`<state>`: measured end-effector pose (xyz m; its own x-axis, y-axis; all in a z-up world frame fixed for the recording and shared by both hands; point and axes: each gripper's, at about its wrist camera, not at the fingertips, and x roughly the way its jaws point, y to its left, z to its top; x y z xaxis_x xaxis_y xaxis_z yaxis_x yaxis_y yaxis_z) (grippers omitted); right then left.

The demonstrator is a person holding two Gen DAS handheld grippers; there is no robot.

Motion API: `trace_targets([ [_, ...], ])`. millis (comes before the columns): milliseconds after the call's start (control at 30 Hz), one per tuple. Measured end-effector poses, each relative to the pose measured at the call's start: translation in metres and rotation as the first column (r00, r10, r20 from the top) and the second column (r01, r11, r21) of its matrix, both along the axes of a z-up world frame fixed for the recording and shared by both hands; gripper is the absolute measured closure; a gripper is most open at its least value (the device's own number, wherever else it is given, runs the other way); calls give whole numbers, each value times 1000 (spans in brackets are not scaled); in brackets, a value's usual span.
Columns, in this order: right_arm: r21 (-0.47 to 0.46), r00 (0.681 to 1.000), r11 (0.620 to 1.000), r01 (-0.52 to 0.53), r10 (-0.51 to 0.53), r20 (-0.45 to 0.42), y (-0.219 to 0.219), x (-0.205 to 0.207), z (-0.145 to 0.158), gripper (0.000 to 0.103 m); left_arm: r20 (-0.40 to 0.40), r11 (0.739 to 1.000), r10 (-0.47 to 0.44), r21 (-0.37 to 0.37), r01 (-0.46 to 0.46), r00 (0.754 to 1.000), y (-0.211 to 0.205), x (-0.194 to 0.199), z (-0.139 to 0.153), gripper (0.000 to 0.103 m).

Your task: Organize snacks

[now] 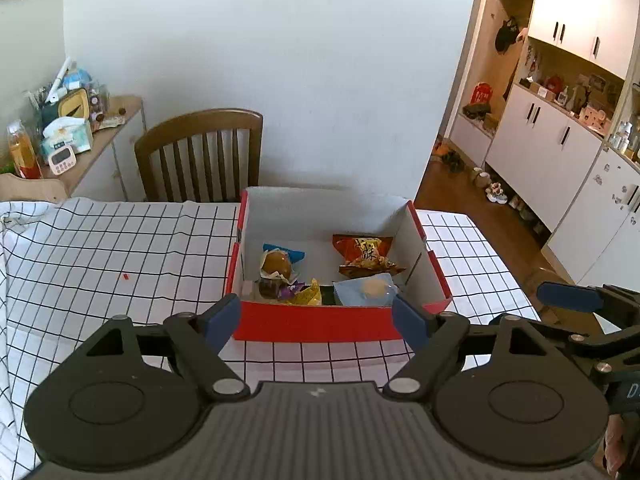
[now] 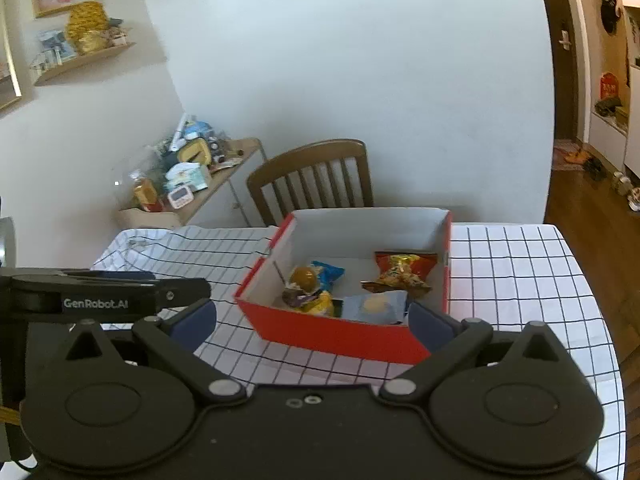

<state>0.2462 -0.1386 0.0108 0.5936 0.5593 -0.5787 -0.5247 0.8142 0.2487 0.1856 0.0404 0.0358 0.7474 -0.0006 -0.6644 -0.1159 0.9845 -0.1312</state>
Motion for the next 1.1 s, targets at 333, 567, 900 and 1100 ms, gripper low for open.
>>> trace_targets([
  [333,54,999,998,-11,9,45,-11,-29,3,0,63,999,-1,53,-3,998,-12,-38,0,18],
  [567,40,996,999,-12,8,85,-10,-49,2,0,63,998,5,54,-8,998,-18,-57,-6,18],
  [900,41,995,999,-12,8,100,-12,-69,0,0,60,999,17,40,-20,998,-23,-77,-8,18],
  [1100,74,997,997,13,-19,80,-19,-72,-2,0,55,999,35,38,-37,998,-25,-84,-10,18],
])
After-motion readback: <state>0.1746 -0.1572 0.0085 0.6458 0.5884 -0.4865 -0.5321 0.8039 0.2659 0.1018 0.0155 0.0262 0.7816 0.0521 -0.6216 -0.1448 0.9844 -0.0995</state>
